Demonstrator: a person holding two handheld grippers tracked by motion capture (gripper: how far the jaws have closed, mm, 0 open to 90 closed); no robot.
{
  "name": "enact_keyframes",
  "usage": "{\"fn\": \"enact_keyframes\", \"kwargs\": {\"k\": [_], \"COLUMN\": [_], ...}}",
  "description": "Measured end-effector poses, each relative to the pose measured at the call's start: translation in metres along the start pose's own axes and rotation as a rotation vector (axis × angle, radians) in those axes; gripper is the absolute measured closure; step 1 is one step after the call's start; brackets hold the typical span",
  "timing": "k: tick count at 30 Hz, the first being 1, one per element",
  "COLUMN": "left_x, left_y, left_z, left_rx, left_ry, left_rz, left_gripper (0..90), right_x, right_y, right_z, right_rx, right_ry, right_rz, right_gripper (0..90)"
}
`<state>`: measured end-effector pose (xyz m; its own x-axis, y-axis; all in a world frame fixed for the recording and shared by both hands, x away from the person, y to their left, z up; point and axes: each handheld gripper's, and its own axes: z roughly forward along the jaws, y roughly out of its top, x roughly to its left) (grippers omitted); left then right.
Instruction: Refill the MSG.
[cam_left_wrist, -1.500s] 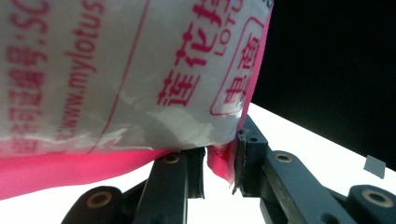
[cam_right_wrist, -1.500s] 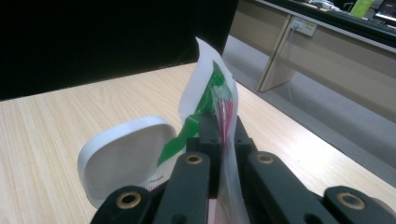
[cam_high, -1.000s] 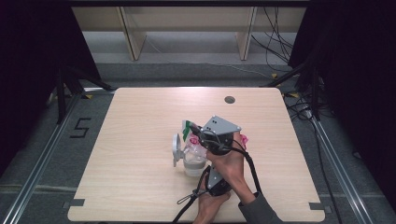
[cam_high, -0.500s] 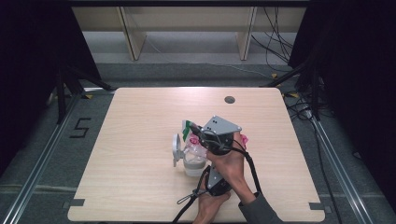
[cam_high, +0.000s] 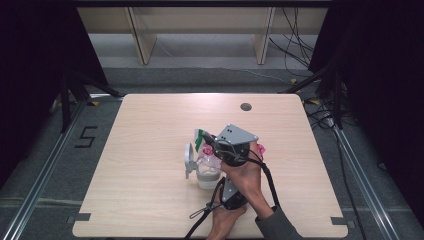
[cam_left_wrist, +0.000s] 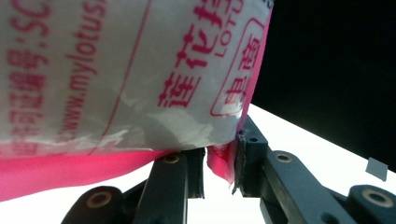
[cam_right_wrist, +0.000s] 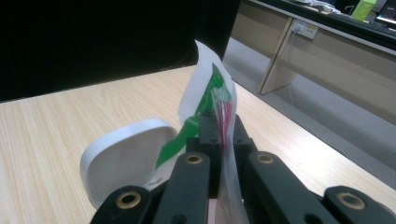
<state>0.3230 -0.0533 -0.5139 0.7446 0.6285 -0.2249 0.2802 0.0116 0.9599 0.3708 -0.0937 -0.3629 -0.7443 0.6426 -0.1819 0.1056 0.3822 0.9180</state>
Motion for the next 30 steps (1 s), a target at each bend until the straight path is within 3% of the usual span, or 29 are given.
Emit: {"fn": "enact_keyframes", "kwargs": {"k": [1, 5, 7, 13, 19, 22, 26, 27, 30], "left_x": [0.0001, 0.0001, 0.0001, 0.0003, 0.0005, -0.0002, -0.0008, 0.0024, 0.0026], "left_y": [0.0001, 0.0001, 0.0002, 0.0003, 0.0007, 0.001, 0.0011, 0.0024, 0.0025], "left_z": [0.0001, 0.0, 0.0002, 0.0005, 0.0007, 0.0008, 0.0014, -0.0006, 0.0002], "left_rx": [-0.001, 0.001, -0.001, -0.003, -0.003, -0.001, -0.004, -0.007, -0.006], "left_ry": [-0.001, 0.001, -0.001, 0.001, 0.008, -0.007, 0.002, 0.051, 0.053], "left_rz": [-0.001, 0.001, 0.001, 0.007, 0.016, 0.006, 0.008, 0.057, 0.061], "left_gripper": [75.9, 75.7, 75.7, 75.5, 75.4, 75.3, 75.4, 75.4, 75.6], "right_x": [-0.0007, 0.0007, 0.0004, 0.0012, 0.0005, 0.0006, 0.0005, 0.0003, 0.0013], "right_y": [0.0003, 0.0004, 0.0004, 0.0005, 0.0007, 0.0008, 0.0012, 0.0011, 0.0012], "right_z": [0.0003, 0.0002, -0.0003, -0.0001, 0.0006, 0.0008, -0.0001, 0.0002, -0.0002], "right_rx": [-0.002, 0.018, -0.001, 0.003, -0.005, 0.005, 0.003, -0.001, 0.01], "right_ry": [0.0, 0.02, -0.003, -0.004, -0.002, -0.001, 0.0, -0.006, 0.001], "right_rz": [-0.021, 0.007, 0.002, 0.007, -0.028, -0.026, -0.028, -0.029, -0.024], "right_gripper": [89.5, 89.4, 89.4, 89.4, 89.4, 89.4, 89.3, 89.3, 89.3]}}
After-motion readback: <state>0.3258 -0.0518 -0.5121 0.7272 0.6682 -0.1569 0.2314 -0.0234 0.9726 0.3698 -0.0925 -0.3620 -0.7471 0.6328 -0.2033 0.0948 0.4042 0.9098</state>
